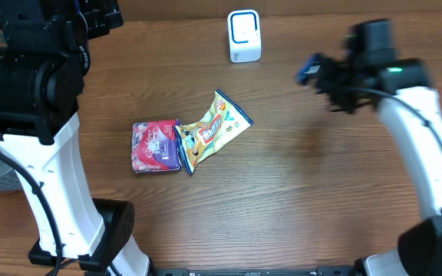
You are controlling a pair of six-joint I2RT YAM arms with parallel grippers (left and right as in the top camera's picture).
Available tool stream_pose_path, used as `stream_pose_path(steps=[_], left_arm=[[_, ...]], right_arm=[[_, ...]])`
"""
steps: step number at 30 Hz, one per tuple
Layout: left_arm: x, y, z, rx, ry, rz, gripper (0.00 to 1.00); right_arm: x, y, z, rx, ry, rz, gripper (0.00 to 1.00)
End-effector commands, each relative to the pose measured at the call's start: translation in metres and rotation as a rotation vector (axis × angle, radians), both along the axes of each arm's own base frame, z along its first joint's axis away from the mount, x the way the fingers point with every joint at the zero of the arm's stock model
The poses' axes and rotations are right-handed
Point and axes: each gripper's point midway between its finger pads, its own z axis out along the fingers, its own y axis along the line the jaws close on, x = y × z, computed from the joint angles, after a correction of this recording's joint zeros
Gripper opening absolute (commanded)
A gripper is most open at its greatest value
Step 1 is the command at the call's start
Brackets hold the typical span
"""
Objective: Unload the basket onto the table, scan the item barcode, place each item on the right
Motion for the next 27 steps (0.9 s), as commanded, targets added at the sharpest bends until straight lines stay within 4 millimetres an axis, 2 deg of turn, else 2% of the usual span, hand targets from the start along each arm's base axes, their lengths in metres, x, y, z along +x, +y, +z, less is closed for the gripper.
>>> stream_pose_path(steps=[1, 4, 6, 12, 17, 20, 27], left_arm=[[0.005, 0.005, -0.004, 0.02, 0.013, 0.014, 1.0], [0.005, 0.005, -0.004, 0.02, 0.013, 0.014, 1.0], [0.005, 0.005, -0.004, 0.02, 0.013, 0.014, 1.0], [0.005, 0.005, -0.004, 0.02, 0.013, 0.014, 1.0], [0.005, 0.005, -0.004, 0.02, 0.013, 0.014, 1.0], [0.005, 0.005, -0.004, 0.02, 0.013, 0.014, 1.0], [0.005, 0.005, -0.004, 0.02, 0.013, 0.014, 1.0]], right_arm=[[-0.018, 0.071, -0.024, 0.076, 0.093, 0.089, 1.0], [-0.019, 0.119, -0.05, 0.074, 0.105, 0.124, 1.0], [-0.017, 0.135, -0.064, 0.056, 0.105, 0.107, 1.0], [-0.014, 0.148, -0.105, 0.011, 0.157, 0.006, 1.0], [-0.007, 0.17, -0.137, 0.059, 0.187, 0.033, 0.96], [0.0, 0.183, -0.145, 0.111, 0.177, 0.058, 0.91], [0.002, 0.189, -0.157, 0.099, 0.169, 0.051, 0.84]])
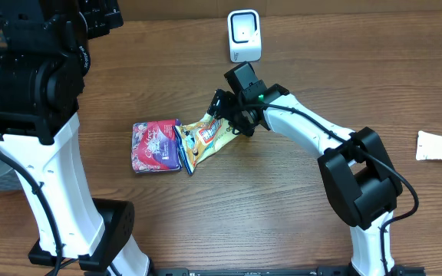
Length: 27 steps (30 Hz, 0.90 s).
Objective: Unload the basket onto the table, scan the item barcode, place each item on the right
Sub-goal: 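Reach the right gripper to the yellow snack bag and grasp it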
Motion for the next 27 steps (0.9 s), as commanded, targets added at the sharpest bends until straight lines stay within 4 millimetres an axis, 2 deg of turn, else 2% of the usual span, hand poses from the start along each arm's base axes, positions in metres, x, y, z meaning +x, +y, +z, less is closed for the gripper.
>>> stream_pose_path(steps=[1, 4, 9, 11, 13, 17, 20, 22, 25, 26, 27], left_arm=[[0.005, 0.005, -0.004, 0.02, 0.013, 0.014, 1.0], [0.005, 0.005, -0.004, 0.02, 0.013, 0.014, 1.0], [0.005, 0.005, -0.004, 0.02, 0.013, 0.014, 1.0], [0.005, 0.005, -0.004, 0.02, 0.013, 0.014, 1.0], [0.005, 0.005, -0.004, 0.02, 0.013, 0.014, 1.0], [0.005, 0.005, -0.004, 0.02, 0.013, 0.014, 1.0], [0.005, 0.005, -0.004, 0.02, 0.013, 0.014, 1.0], [0.005, 0.005, -0.004, 0.02, 0.013, 0.014, 1.0], [0.005, 0.005, -0.004, 0.02, 0.013, 0.014, 1.0], [0.005, 0.005, -0.004, 0.02, 0.013, 0.014, 1.0], [0.005, 0.005, -0.004, 0.02, 0.013, 0.014, 1.0]], right_arm=[[-0.004, 0.007, -0.009, -0.004, 0.009, 0.002, 0.8], [-0.005, 0.015, -0.014, 0.001, 0.002, 0.015, 0.71], [-0.011, 0.023, -0.028, -0.02, 0.003, 0.033, 0.62], [-0.013, 0.021, -0.035, -0.041, 0.012, 0.03, 0.5], [-0.017, 0.018, -0.039, -0.059, 0.029, 0.028, 0.3], [-0.018, 0.015, -0.037, -0.07, 0.03, 0.058, 0.06], [-0.025, 0.016, -0.023, -0.041, 0.058, 0.102, 0.04], [-0.03, 0.015, -0.006, -0.017, 0.077, 0.134, 0.04], [-0.038, 0.012, 0.028, 0.063, 0.093, 0.19, 0.04], [-0.046, 0.009, 0.05, 0.144, 0.124, 0.227, 0.04], [-0.053, 0.006, 0.063, 0.201, 0.159, 0.241, 0.04]])
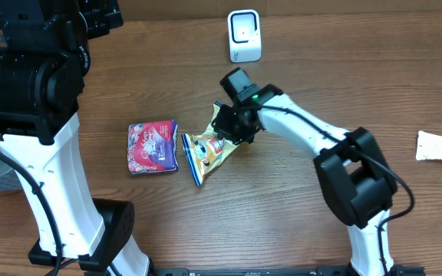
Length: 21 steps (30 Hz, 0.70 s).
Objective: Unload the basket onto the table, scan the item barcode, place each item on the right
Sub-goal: 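Reach the right gripper to the yellow snack bag and grasp it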
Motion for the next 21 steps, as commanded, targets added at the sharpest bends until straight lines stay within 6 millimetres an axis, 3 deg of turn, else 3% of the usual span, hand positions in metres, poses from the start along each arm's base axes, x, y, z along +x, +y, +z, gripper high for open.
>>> stream_pose_path(steps=[1, 5, 7, 13, 21], left_arm=[[0.005, 0.005, -0.003, 0.02, 0.013, 0.014, 1.0], [0.005, 0.005, -0.003, 0.02, 0.013, 0.014, 1.0], [0.005, 0.005, -0.003, 0.02, 0.013, 0.014, 1.0], [0.005, 0.005, -0.003, 0.02, 0.013, 0.014, 1.0], [0.005, 0.005, -0.003, 0.02, 0.013, 0.014, 1.0]], right_arm=[[-0.013, 0.0, 0.083, 0.273, 0.058, 0.074, 0.04], [-0.032, -0.02, 0.122, 0.478, 0.275, 0.046, 0.04], [-0.035, -0.031, 0.13, 0.525, 0.358, 0.01, 0.04], [-0.064, -0.073, 0.13, 0.433, 0.697, -0.224, 0.04], [-0.081, -0.101, 0.127, 0.274, 0.968, -0.496, 0.04]])
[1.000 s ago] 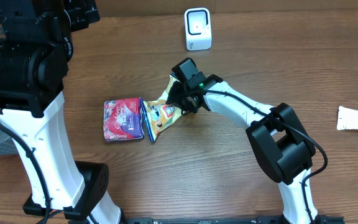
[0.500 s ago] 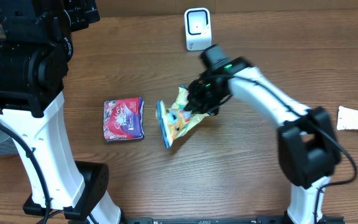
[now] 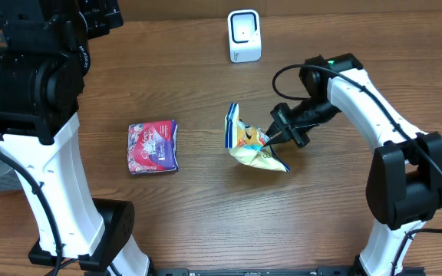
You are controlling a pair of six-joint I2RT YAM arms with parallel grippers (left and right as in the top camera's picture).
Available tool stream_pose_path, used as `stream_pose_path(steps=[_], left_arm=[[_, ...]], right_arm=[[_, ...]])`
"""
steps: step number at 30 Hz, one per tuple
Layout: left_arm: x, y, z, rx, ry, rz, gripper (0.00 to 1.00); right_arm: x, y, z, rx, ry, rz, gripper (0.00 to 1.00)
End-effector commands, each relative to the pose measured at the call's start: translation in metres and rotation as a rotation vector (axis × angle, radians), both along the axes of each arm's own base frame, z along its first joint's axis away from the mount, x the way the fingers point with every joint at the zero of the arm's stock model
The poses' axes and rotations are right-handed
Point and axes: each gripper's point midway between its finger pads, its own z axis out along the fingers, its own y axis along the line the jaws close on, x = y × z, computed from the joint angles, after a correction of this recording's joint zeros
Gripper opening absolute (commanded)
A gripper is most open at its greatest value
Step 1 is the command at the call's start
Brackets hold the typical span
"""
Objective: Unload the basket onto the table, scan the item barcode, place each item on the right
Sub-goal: 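Reach the right gripper to the yellow snack bag and grasp it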
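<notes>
In the overhead view, a yellow snack bag with a blue edge [image 3: 250, 144] hangs crumpled just above the middle of the table. My right gripper [image 3: 269, 139] is shut on its right side. The white barcode scanner [image 3: 244, 35] stands upright at the back edge, well behind the bag. A red and purple packet [image 3: 153, 146] lies flat to the left. My left arm [image 3: 33, 77] rises at the far left with its gripper out of view.
A white item shows at the right edge behind the right arm. The wooden table [image 3: 206, 222] stretches bare toward the front.
My right gripper has moved from the bag's upper end, right of the red packet, rightward to mid-table with the bag held in it. The bag now sits apart from the packet.
My right gripper first held a blue object at the back right, far from the bags. Then it reached down onto the yellow bag lying against the red packet. It closed on the bag, nudging the packet slightly, and now holds the bag at mid-table.
</notes>
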Motion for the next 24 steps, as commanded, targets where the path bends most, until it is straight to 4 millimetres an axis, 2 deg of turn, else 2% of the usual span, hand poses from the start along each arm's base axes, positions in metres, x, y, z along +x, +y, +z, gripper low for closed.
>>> stream_pose_path(steps=[1, 7, 13, 16, 20, 21, 22, 23, 24], left_arm=[[0.005, 0.005, -0.003, 0.02, 0.013, 0.014, 1.0], [0.005, 0.005, -0.003, 0.02, 0.013, 0.014, 1.0], [0.005, 0.005, -0.003, 0.02, 0.013, 0.014, 1.0], [0.005, 0.005, -0.003, 0.02, 0.013, 0.014, 1.0], [0.005, 0.005, -0.003, 0.02, 0.013, 0.014, 1.0], [0.005, 0.005, -0.003, 0.02, 0.013, 0.014, 1.0], [0.005, 0.005, -0.003, 0.02, 0.013, 0.014, 1.0], [0.005, 0.005, -0.003, 0.02, 0.013, 0.014, 1.0], [0.005, 0.005, -0.003, 0.02, 0.013, 0.014, 1.0]], right_arm=[[-0.007, -0.008, 0.009, -0.111, 0.176, -0.109, 0.04], [-0.03, -0.045, -0.019, -0.494, 0.386, -0.188, 0.04], [-0.039, -0.083, -0.046, -0.84, 0.479, -0.319, 0.04], [-0.041, -0.089, -0.05, -0.896, 0.485, -0.336, 0.04], [-0.042, -0.086, -0.05, -0.89, 0.48, -0.325, 0.04], [-0.041, -0.085, -0.05, -0.876, 0.468, -0.311, 0.13], [-0.038, -0.082, -0.051, -0.842, 0.437, -0.287, 0.33], [-0.035, -0.078, -0.051, -0.798, 0.4, -0.26, 0.46], [-0.029, -0.074, -0.052, -0.737, 0.341, -0.216, 0.52]])
